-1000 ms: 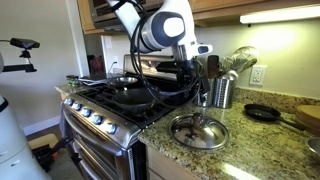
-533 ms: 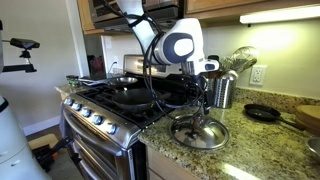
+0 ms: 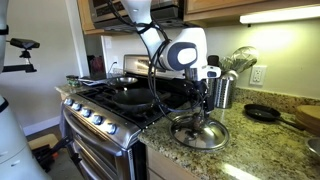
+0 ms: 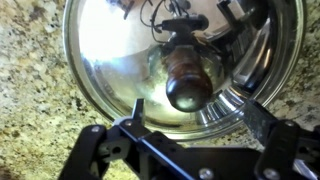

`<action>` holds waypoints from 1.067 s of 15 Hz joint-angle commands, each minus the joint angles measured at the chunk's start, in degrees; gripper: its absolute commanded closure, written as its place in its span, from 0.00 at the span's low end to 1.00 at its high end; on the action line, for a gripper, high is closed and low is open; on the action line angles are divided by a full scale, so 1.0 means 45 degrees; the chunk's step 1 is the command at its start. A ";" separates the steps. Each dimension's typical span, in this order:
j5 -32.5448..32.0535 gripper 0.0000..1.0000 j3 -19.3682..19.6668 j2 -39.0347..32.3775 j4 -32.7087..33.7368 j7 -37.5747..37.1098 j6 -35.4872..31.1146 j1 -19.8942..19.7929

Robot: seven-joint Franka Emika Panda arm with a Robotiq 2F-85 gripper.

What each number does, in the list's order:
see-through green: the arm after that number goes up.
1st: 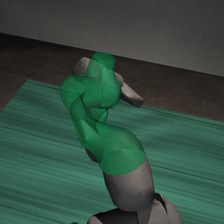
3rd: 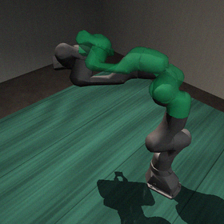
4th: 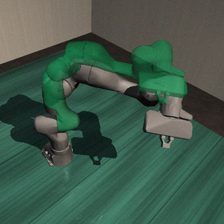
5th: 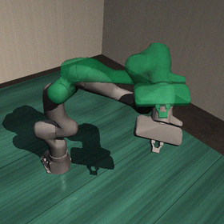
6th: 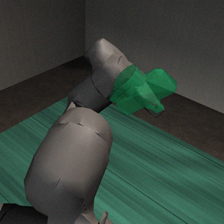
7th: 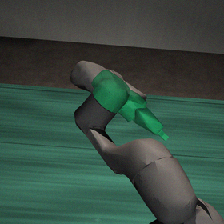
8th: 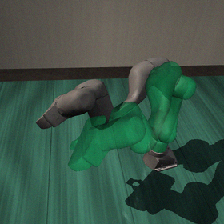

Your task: Pick up the silver lid and place it on the black pot.

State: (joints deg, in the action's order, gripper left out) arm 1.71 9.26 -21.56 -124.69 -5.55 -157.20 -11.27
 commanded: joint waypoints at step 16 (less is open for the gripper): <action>0.0209 0.14 0.0154 -0.0511 0.0330 -0.0133 0.0745 0.0092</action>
State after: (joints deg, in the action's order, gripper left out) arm 1.92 9.55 -23.40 -123.98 -5.66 -155.19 -11.12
